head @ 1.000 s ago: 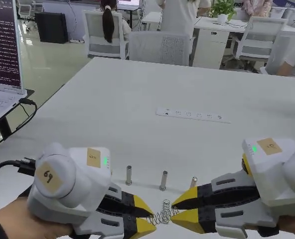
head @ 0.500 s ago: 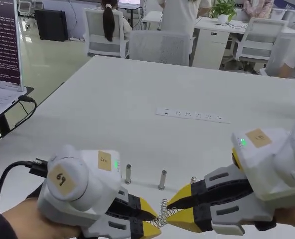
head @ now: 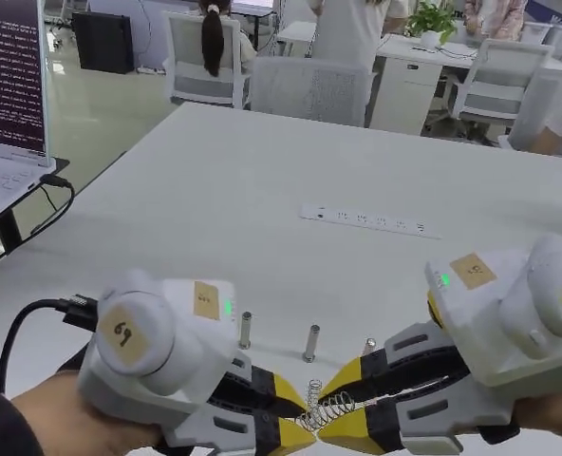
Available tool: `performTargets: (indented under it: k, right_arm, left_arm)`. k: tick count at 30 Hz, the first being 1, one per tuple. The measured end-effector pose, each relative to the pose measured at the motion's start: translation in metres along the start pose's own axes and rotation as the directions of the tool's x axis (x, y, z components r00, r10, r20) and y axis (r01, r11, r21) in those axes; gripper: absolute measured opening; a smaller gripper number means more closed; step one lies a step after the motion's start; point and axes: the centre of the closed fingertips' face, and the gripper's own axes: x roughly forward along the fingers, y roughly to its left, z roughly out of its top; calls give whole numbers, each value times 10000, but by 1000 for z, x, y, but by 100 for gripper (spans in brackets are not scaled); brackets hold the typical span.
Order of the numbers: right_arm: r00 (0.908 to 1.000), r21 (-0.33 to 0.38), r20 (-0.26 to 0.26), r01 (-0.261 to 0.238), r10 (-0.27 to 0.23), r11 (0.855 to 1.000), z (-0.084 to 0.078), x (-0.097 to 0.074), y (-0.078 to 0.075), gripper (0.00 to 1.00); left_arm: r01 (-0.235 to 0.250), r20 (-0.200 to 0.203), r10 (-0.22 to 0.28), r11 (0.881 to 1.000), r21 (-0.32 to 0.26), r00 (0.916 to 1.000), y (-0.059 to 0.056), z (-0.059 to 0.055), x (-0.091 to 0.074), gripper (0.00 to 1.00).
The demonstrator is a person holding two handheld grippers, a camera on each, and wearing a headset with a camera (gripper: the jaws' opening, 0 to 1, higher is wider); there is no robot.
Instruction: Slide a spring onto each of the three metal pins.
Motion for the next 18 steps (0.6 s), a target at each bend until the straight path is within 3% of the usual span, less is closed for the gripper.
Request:
performTargets:
  k: [4,18]
  right_arm:
    - [9994,-248,-340,-103,95,9996,-1,1,-2,12]
    - [9960,-486,-792,-443,404,9978,0,4,-1,9]
  left_arm:
    - [5,60,-4,10000,-45,10000,0,1,1,1]
    - [-84,326,91,9998,-199,9994,2,4,0,1]
